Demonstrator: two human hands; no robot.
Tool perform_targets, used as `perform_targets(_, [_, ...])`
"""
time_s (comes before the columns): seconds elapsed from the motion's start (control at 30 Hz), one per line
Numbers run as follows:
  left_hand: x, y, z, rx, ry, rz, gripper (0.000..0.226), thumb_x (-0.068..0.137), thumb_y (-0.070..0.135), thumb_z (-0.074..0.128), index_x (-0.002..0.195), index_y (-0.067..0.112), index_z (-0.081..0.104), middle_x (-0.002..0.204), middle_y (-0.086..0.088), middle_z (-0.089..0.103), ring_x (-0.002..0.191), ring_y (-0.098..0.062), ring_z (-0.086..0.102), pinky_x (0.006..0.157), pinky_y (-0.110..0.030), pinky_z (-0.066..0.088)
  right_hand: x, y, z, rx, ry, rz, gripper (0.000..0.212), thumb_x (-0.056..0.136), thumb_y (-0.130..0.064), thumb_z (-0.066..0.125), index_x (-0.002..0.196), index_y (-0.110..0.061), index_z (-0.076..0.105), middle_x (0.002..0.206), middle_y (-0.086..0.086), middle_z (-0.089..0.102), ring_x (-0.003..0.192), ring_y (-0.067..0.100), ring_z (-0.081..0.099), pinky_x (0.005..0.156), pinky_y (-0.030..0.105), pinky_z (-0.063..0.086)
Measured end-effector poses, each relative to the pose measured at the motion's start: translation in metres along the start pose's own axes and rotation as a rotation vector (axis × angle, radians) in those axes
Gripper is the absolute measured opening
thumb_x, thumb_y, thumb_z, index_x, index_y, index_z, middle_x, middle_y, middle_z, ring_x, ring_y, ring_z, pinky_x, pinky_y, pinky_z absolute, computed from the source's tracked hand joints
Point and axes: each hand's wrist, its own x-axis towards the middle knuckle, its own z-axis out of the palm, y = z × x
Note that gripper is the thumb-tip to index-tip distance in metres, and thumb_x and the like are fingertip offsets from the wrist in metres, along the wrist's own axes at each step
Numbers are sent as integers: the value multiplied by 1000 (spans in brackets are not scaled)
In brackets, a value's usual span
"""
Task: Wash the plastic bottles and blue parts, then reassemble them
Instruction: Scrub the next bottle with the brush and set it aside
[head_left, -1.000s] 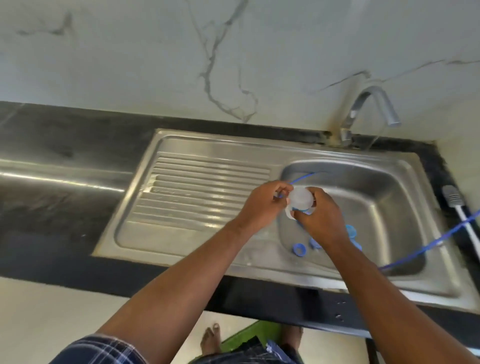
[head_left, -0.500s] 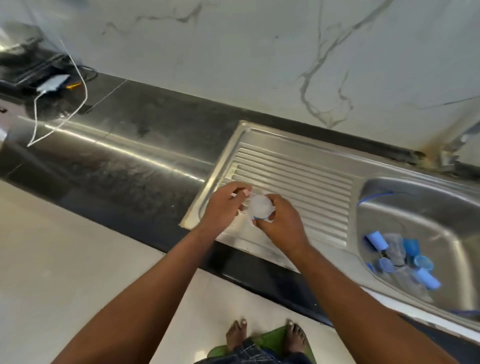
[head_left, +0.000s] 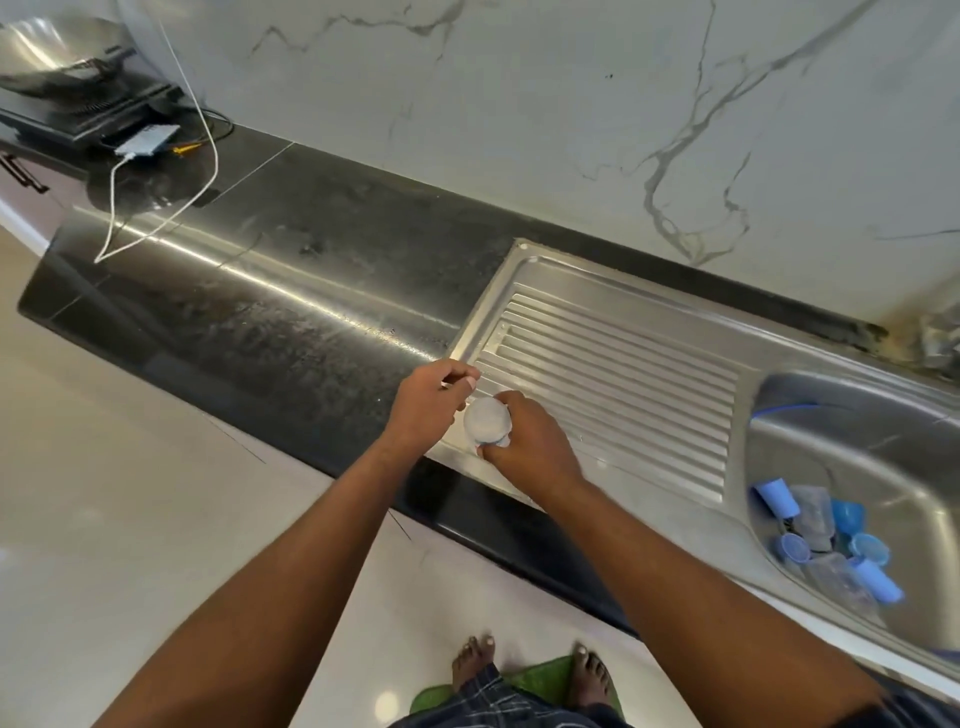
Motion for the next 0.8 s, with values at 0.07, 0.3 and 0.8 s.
perform_targets(0.07, [3,3,3,13,15,9,16,98,22,62,108,20,75,95,8,73,79,-11,69,74,-25,54,-2,2,0,-30,-4,0,67,73,-46,85,130,-34,51,124,-6,62,107,15,61,85,30,51])
perform_targets(0.3, [18,36,22,19,28,56,17,97,22,62,108,16,75,98,7,72,89,-15,69,87,-35,56,-11,16,-21,-48,-9,34,78,84,-28,78,150,-30,35,150,-2,46,131,19,52,105,39,49])
perform_targets(0.8, [-4,144,254,141,-516,363,13,96,20,64,100,15,75,102,7,74,95,-9,66,87,-28,51,-85,156,-164,-52,315,402,44,92,-28,65,134,-20,54,128,3,60,110,22,62,92,36,51])
